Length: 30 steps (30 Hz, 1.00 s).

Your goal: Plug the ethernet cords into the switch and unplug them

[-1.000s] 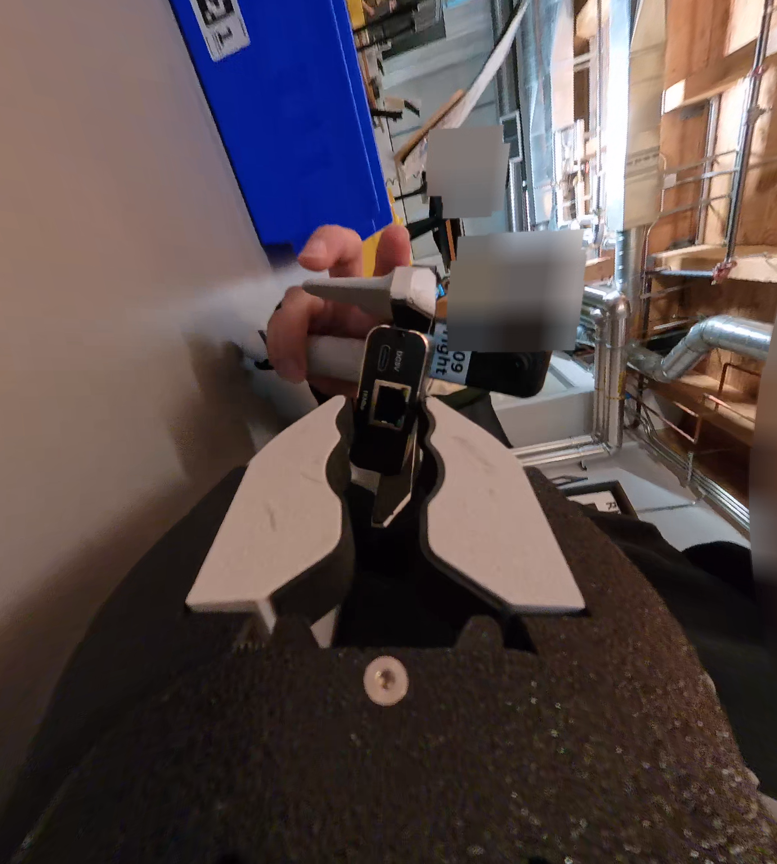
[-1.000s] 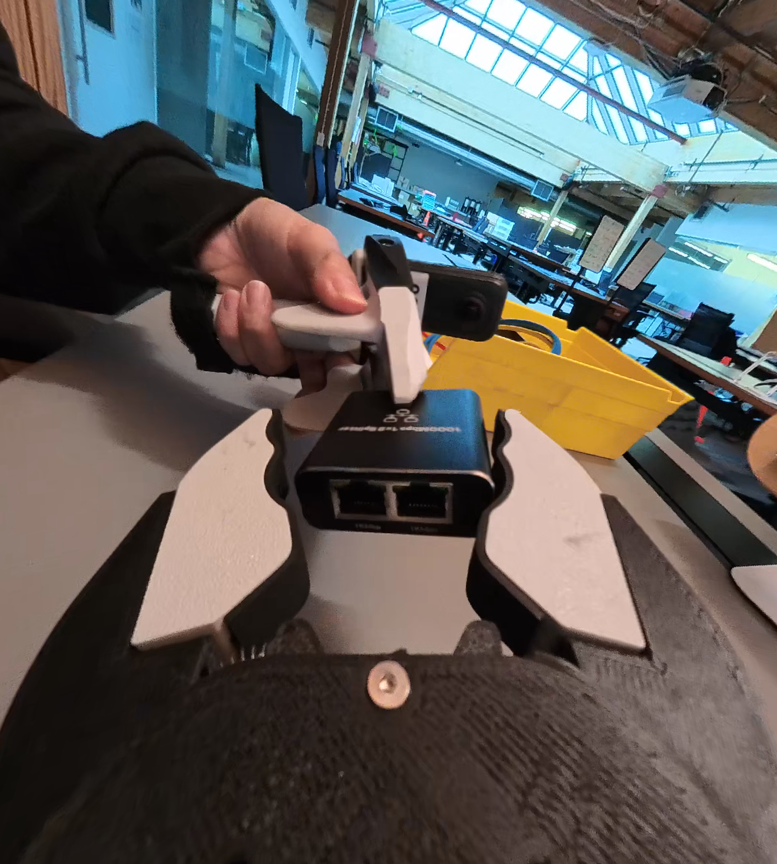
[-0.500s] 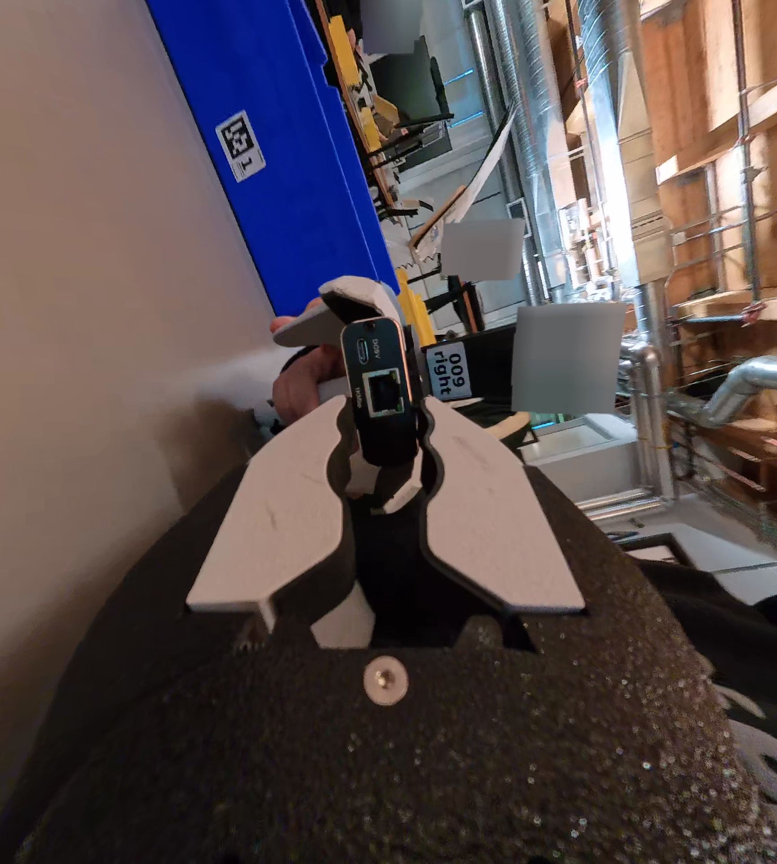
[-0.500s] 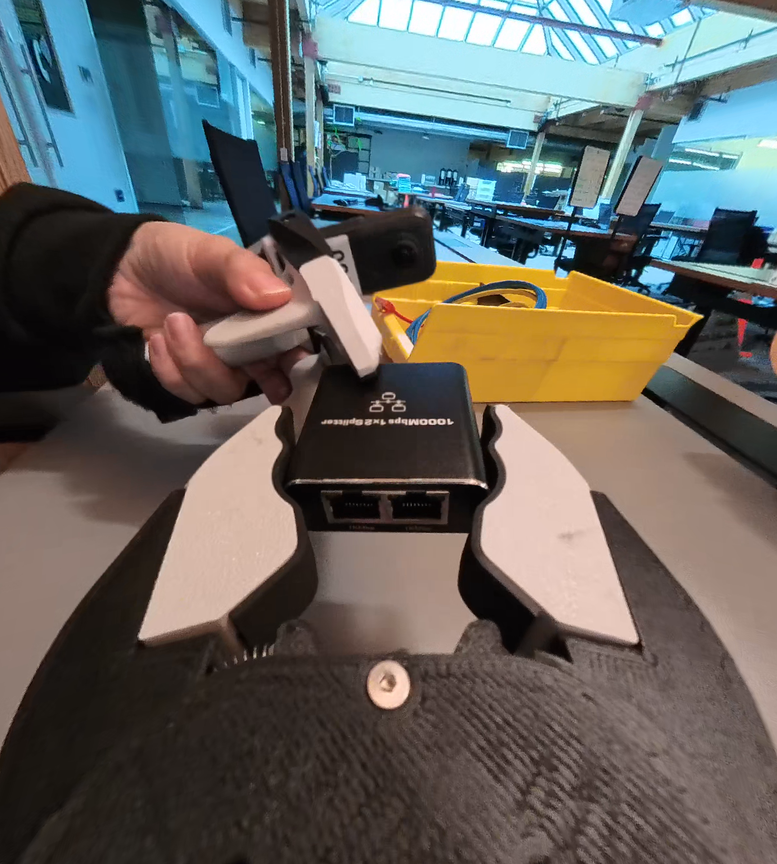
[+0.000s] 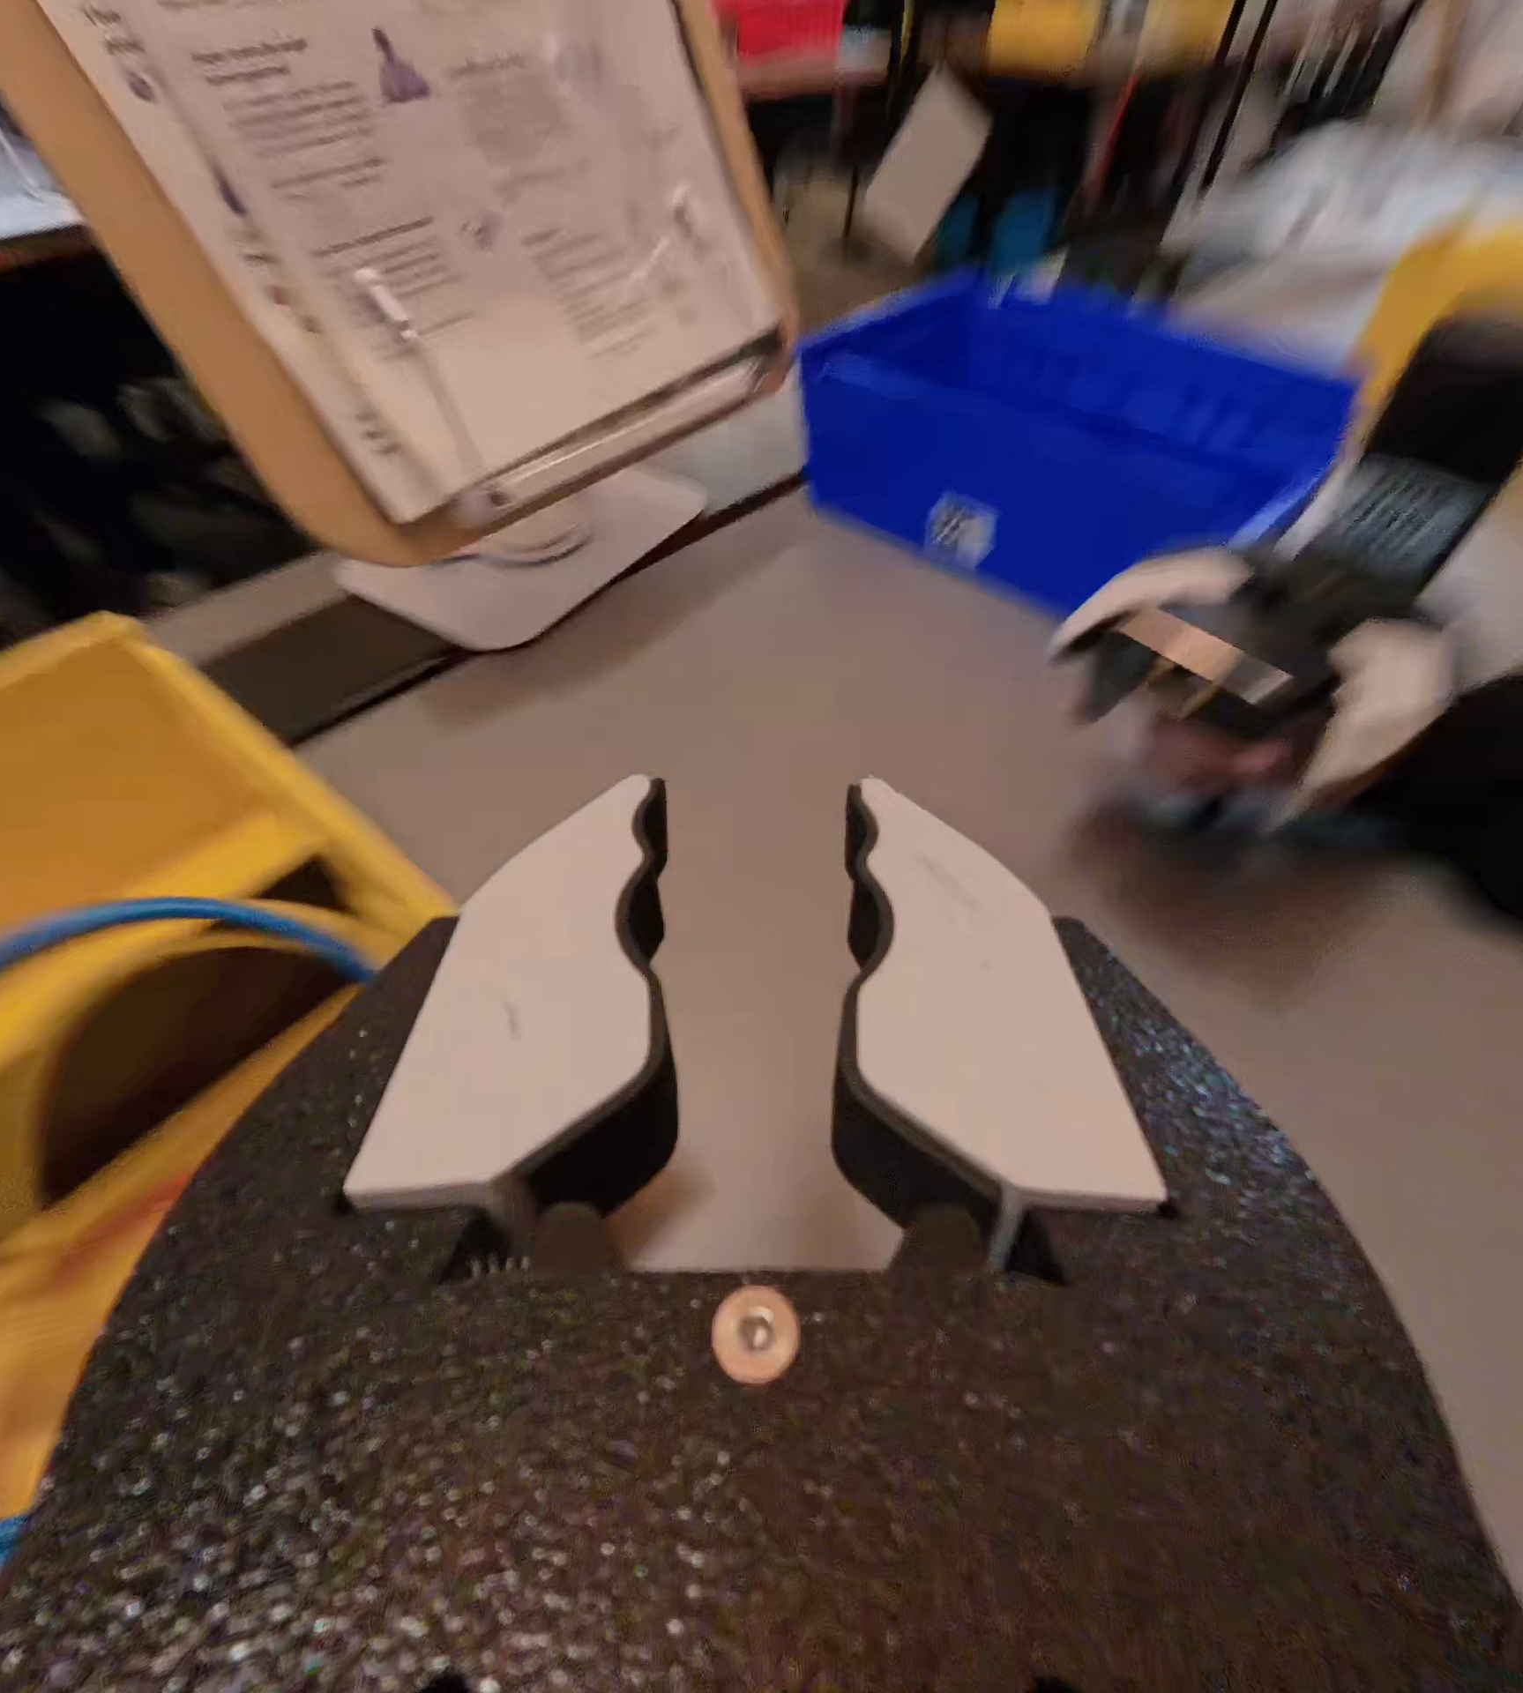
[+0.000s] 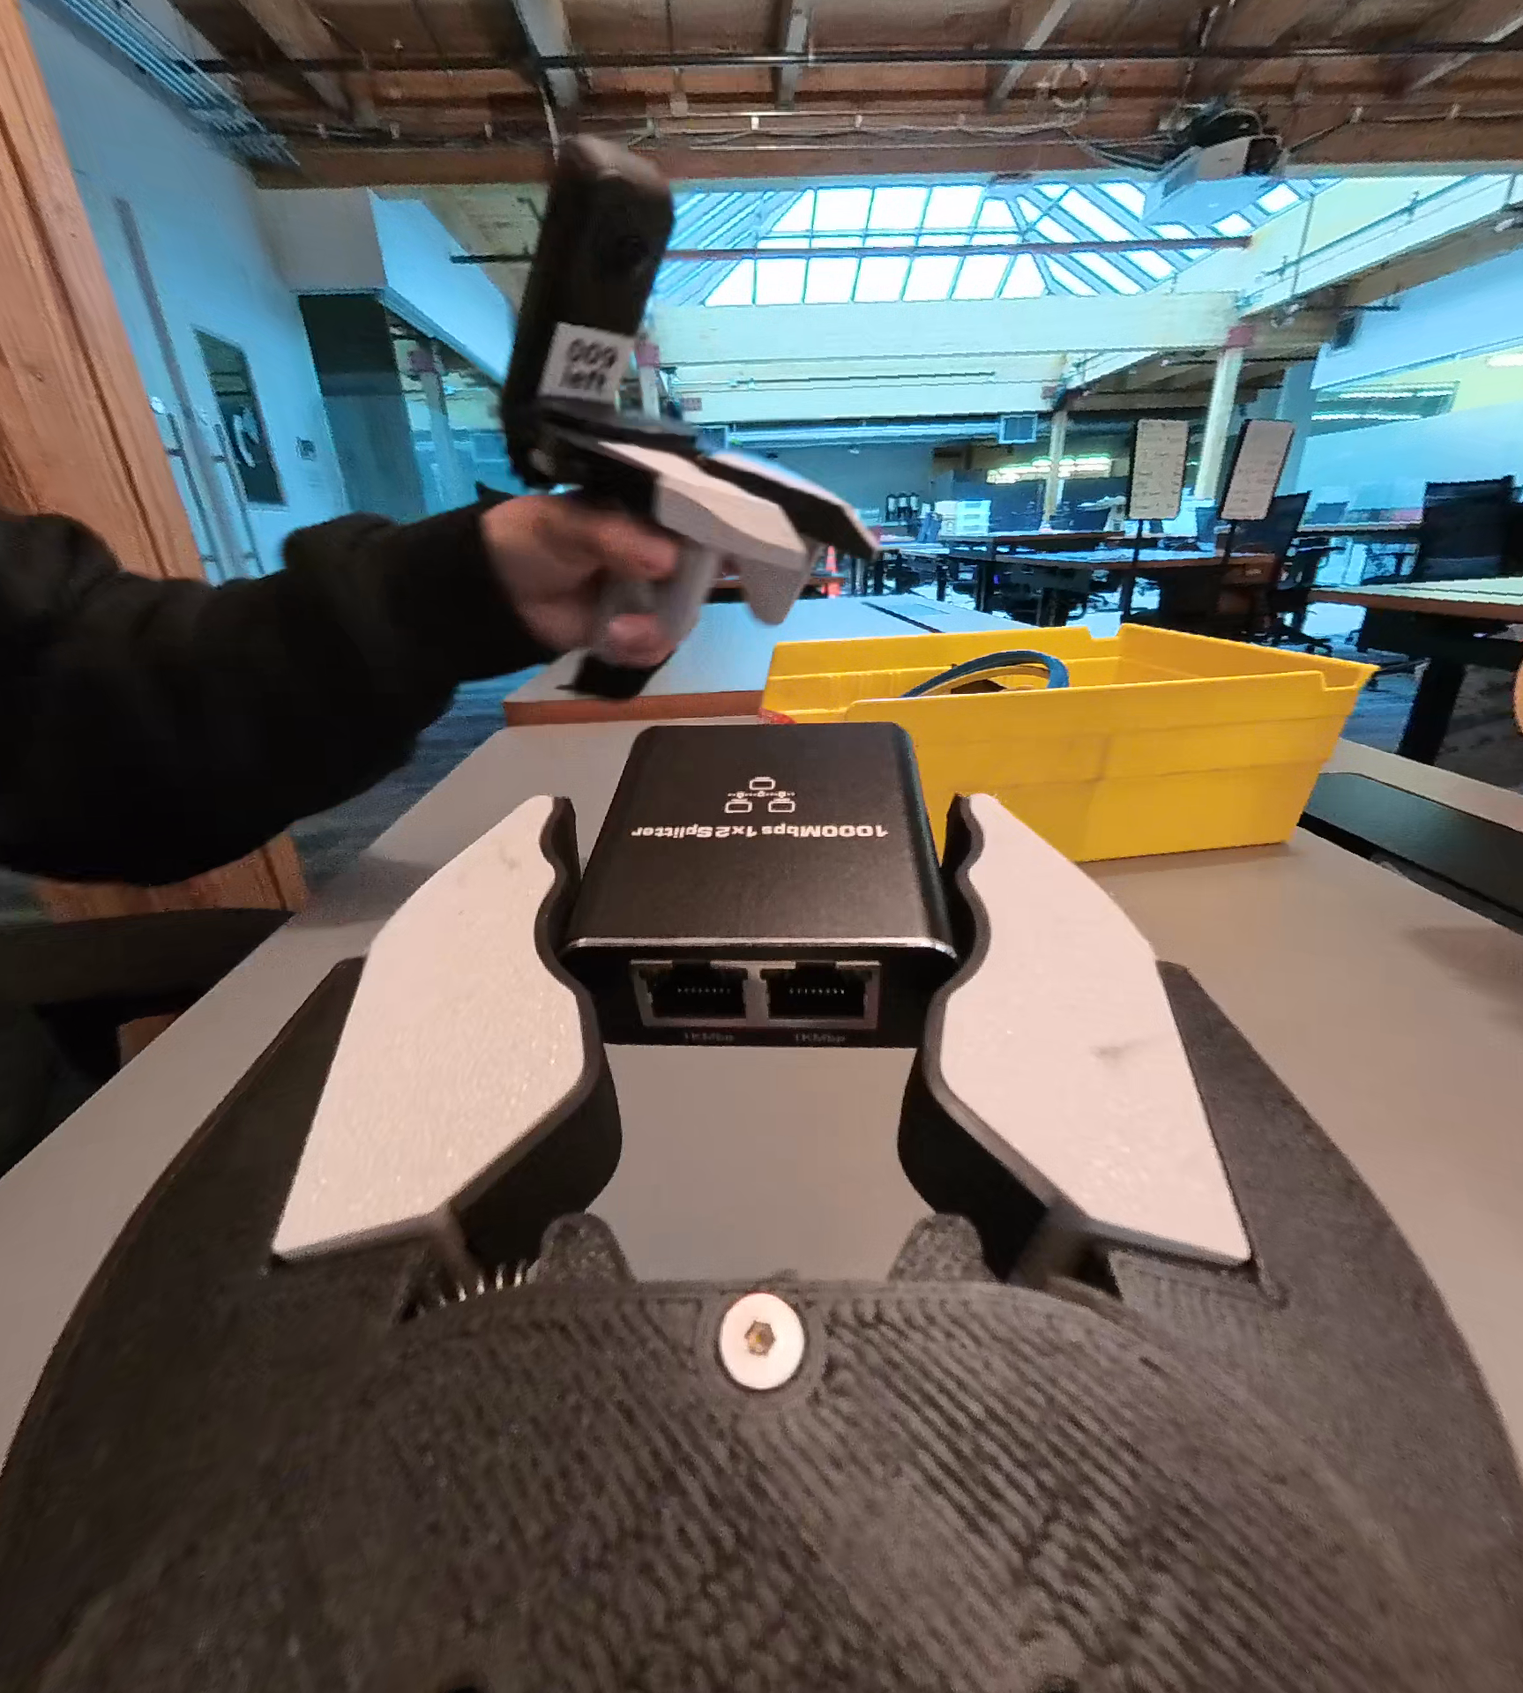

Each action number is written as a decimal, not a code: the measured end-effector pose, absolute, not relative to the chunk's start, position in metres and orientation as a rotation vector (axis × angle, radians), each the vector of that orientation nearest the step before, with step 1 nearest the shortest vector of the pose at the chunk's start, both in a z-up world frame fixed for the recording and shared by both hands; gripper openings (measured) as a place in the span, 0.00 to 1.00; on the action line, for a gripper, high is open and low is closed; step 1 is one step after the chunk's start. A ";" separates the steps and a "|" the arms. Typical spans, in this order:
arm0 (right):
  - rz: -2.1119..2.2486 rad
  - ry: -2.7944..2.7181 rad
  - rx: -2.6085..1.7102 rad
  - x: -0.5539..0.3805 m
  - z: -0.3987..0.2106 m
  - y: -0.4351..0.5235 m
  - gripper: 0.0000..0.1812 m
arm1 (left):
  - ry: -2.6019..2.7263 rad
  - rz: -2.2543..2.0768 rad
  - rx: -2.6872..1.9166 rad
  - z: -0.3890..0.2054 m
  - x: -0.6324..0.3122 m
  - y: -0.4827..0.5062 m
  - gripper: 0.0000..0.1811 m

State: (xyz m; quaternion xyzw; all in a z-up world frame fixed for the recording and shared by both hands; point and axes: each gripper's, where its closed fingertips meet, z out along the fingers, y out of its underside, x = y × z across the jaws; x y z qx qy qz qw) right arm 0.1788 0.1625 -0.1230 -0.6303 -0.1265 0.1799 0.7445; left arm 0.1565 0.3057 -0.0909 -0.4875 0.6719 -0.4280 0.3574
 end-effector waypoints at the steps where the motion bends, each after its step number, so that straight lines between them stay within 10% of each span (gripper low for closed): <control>1: 0.397 -0.277 -1.380 0.179 -0.123 0.163 0.43 | 1.804 -0.911 -1.210 -0.095 0.159 0.335 0.20; 12: 0.391 -0.319 -1.390 0.174 -0.125 0.164 0.43 | 2.235 0.216 -0.710 -0.167 0.216 0.484 0.17; 30: 0.417 -0.301 -1.361 0.178 -0.121 0.160 0.43 | 2.001 0.130 -1.211 -0.064 0.161 0.524 0.03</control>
